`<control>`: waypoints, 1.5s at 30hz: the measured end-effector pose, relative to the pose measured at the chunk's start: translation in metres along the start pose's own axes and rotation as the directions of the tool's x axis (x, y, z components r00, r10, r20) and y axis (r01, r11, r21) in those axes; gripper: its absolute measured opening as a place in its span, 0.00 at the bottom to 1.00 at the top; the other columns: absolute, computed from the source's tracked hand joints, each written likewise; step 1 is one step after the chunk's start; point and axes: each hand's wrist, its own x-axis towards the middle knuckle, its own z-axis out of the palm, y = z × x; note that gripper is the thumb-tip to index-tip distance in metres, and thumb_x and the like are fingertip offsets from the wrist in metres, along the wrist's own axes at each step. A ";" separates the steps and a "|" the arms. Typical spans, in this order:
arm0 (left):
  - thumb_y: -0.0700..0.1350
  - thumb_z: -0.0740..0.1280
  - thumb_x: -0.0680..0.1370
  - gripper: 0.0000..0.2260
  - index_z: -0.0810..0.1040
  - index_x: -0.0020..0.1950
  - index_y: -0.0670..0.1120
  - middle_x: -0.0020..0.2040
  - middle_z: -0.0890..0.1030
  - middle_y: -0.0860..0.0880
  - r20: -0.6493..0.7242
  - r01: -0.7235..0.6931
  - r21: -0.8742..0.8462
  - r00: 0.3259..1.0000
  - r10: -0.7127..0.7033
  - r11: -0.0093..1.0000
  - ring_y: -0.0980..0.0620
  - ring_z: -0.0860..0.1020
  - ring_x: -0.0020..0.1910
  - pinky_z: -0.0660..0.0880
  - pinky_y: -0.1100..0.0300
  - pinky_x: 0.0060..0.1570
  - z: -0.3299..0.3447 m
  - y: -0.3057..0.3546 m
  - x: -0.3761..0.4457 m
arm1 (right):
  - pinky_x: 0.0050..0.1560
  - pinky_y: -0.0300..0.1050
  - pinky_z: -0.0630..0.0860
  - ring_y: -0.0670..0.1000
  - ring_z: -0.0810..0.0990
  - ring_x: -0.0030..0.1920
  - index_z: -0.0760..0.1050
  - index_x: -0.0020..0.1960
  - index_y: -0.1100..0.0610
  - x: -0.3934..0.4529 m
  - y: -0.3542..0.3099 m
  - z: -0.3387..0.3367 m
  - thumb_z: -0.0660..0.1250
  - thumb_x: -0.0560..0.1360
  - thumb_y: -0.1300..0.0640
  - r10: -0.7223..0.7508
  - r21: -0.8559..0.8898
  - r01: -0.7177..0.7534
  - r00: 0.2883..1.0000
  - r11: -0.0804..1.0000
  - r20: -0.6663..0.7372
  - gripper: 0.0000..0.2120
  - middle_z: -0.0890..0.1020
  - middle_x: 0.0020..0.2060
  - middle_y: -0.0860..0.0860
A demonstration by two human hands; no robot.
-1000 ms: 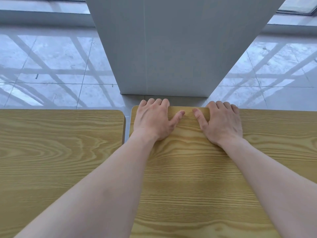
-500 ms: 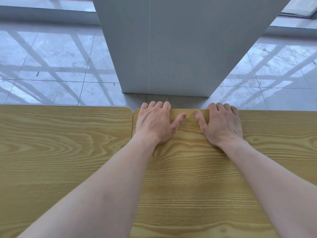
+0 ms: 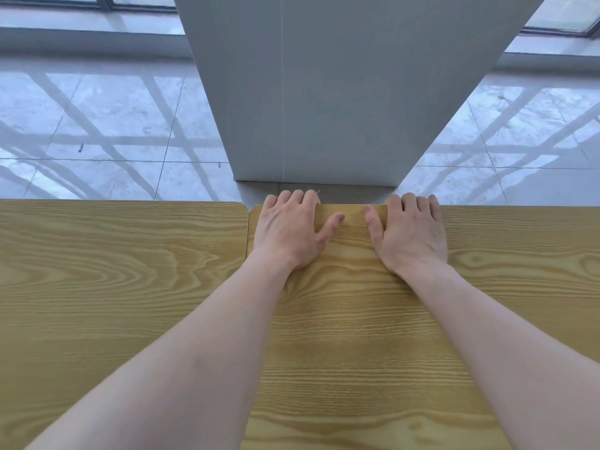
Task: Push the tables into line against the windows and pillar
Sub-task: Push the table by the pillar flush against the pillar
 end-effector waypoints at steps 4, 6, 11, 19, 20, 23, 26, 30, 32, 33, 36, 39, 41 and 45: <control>0.67 0.55 0.81 0.28 0.68 0.75 0.51 0.70 0.73 0.52 -0.035 -0.072 -0.030 0.997 0.071 0.997 0.49 0.66 0.72 0.56 0.53 0.76 -0.011 -0.004 -0.026 | 0.81 0.57 0.46 0.59 0.51 0.82 0.56 0.81 0.57 -0.021 -0.003 -0.009 0.45 0.83 0.38 -0.002 0.071 -0.002 0.998 0.997 0.064 0.33 0.60 0.80 0.58; 0.66 0.54 0.81 0.30 0.64 0.79 0.51 0.77 0.67 0.51 -0.035 -0.077 -0.015 0.996 0.077 0.997 0.49 0.60 0.78 0.49 0.51 0.80 -0.017 -0.005 -0.046 | 0.81 0.56 0.48 0.57 0.49 0.82 0.55 0.81 0.56 -0.039 -0.006 -0.015 0.47 0.82 0.38 -0.015 0.098 0.009 0.998 0.995 0.056 0.34 0.56 0.82 0.57; 0.67 0.50 0.81 0.32 0.61 0.80 0.53 0.81 0.62 0.50 -0.016 -0.080 0.004 0.997 0.080 0.997 0.48 0.54 0.82 0.44 0.50 0.81 -0.030 0.000 -0.096 | 0.81 0.55 0.51 0.57 0.54 0.82 0.60 0.80 0.54 -0.104 -0.013 -0.029 0.48 0.82 0.38 -0.051 0.122 0.048 0.998 0.991 0.022 0.32 0.60 0.81 0.57; 0.67 0.48 0.81 0.32 0.56 0.82 0.55 0.82 0.59 0.52 -0.048 -0.011 -0.022 0.999 0.010 1.000 0.51 0.52 0.82 0.42 0.53 0.81 -0.032 0.019 -0.206 | 0.81 0.54 0.53 0.56 0.56 0.81 0.61 0.80 0.55 -0.216 -0.005 -0.033 0.47 0.82 0.39 -0.108 0.086 0.105 0.993 0.991 0.038 0.32 0.62 0.80 0.57; 0.67 0.48 0.81 0.32 0.56 0.82 0.55 0.82 0.58 0.52 -0.049 0.003 -0.023 0.999 -0.004 1.000 0.51 0.52 0.82 0.43 0.52 0.81 -0.029 0.023 -0.224 | 0.81 0.55 0.54 0.56 0.57 0.81 0.62 0.79 0.55 -0.231 -0.003 -0.032 0.47 0.82 0.39 -0.108 0.100 0.105 0.994 0.989 0.032 0.32 0.63 0.79 0.57; 0.67 0.46 0.81 0.32 0.56 0.82 0.55 0.83 0.57 0.52 -0.051 0.041 -0.019 0.998 -0.042 0.999 0.52 0.50 0.83 0.43 0.51 0.81 -0.016 0.040 -0.283 | 0.80 0.55 0.55 0.57 0.57 0.81 0.63 0.79 0.56 -0.282 0.003 -0.025 0.49 0.82 0.40 -0.128 0.137 0.123 0.991 0.983 0.029 0.31 0.65 0.79 0.57; 0.67 0.46 0.81 0.32 0.57 0.82 0.55 0.83 0.57 0.53 -0.058 0.062 -0.038 0.996 -0.064 0.997 0.52 0.50 0.83 0.43 0.51 0.81 0.001 0.062 -0.345 | 0.80 0.55 0.57 0.57 0.60 0.80 0.66 0.78 0.56 -0.341 0.013 -0.014 0.52 0.83 0.41 -0.165 0.181 0.163 0.986 0.970 -0.005 0.29 0.67 0.78 0.58; 0.67 0.49 0.82 0.31 0.59 0.82 0.54 0.83 0.58 0.53 -0.081 0.067 -0.034 0.994 -0.069 0.997 0.52 0.50 0.83 0.43 0.51 0.81 0.023 0.097 -0.421 | 0.78 0.57 0.59 0.58 0.62 0.79 0.68 0.76 0.57 -0.414 0.035 -0.003 0.52 0.83 0.42 -0.180 0.202 0.191 0.981 0.961 -0.073 0.28 0.68 0.77 0.58; 0.66 0.50 0.82 0.31 0.60 0.82 0.53 0.83 0.59 0.53 -0.074 0.065 -0.029 0.995 -0.067 0.997 0.52 0.51 0.83 0.45 0.50 0.81 0.033 0.111 -0.452 | 0.78 0.57 0.59 0.58 0.62 0.79 0.69 0.76 0.58 -0.445 0.045 0.002 0.51 0.83 0.41 -0.206 0.201 0.217 0.976 0.955 -0.077 0.30 0.69 0.77 0.59; 0.66 0.51 0.82 0.30 0.61 0.81 0.53 0.82 0.59 0.52 -0.077 0.066 -0.024 0.995 -0.067 0.998 0.52 0.52 0.83 0.46 0.50 0.81 0.038 0.116 -0.467 | 0.79 0.57 0.59 0.58 0.62 0.79 0.69 0.76 0.58 -0.458 0.049 0.006 0.50 0.83 0.40 -0.220 0.200 0.232 0.972 0.952 -0.081 0.30 0.68 0.77 0.59; 0.65 0.51 0.83 0.30 0.62 0.81 0.52 0.82 0.60 0.52 -0.067 0.056 -0.017 0.996 -0.057 0.998 0.52 0.52 0.83 0.48 0.49 0.81 0.050 0.124 -0.495 | 0.79 0.57 0.57 0.58 0.60 0.80 0.68 0.77 0.58 -0.482 0.060 0.017 0.49 0.83 0.39 -0.246 0.193 0.258 0.966 0.947 -0.084 0.32 0.67 0.78 0.59; 0.65 0.50 0.83 0.30 0.61 0.82 0.52 0.83 0.59 0.52 -0.083 0.054 0.003 0.995 -0.053 0.999 0.53 0.50 0.83 0.49 0.49 0.81 0.059 0.121 -0.505 | 0.80 0.56 0.53 0.56 0.56 0.82 0.64 0.79 0.57 -0.489 0.064 0.030 0.47 0.83 0.38 -0.266 0.177 0.274 0.962 0.945 -0.067 0.33 0.63 0.80 0.58; 0.64 0.51 0.83 0.29 0.60 0.82 0.52 0.83 0.59 0.52 -0.092 0.042 0.009 0.995 -0.041 0.999 0.53 0.50 0.83 0.49 0.48 0.81 0.061 0.117 -0.505 | 0.81 0.56 0.52 0.56 0.54 0.82 0.62 0.80 0.56 -0.488 0.064 0.035 0.45 0.83 0.37 -0.264 0.155 0.272 0.962 0.950 -0.071 0.34 0.61 0.81 0.57; 0.63 0.53 0.83 0.28 0.63 0.81 0.53 0.82 0.62 0.52 -0.125 0.037 -0.006 0.991 -0.038 0.999 0.52 0.53 0.83 0.52 0.47 0.80 0.065 0.113 -0.503 | 0.80 0.57 0.52 0.57 0.55 0.82 0.63 0.79 0.57 -0.488 0.060 0.042 0.46 0.83 0.35 -0.256 0.129 0.268 0.961 0.955 -0.101 0.35 0.62 0.80 0.58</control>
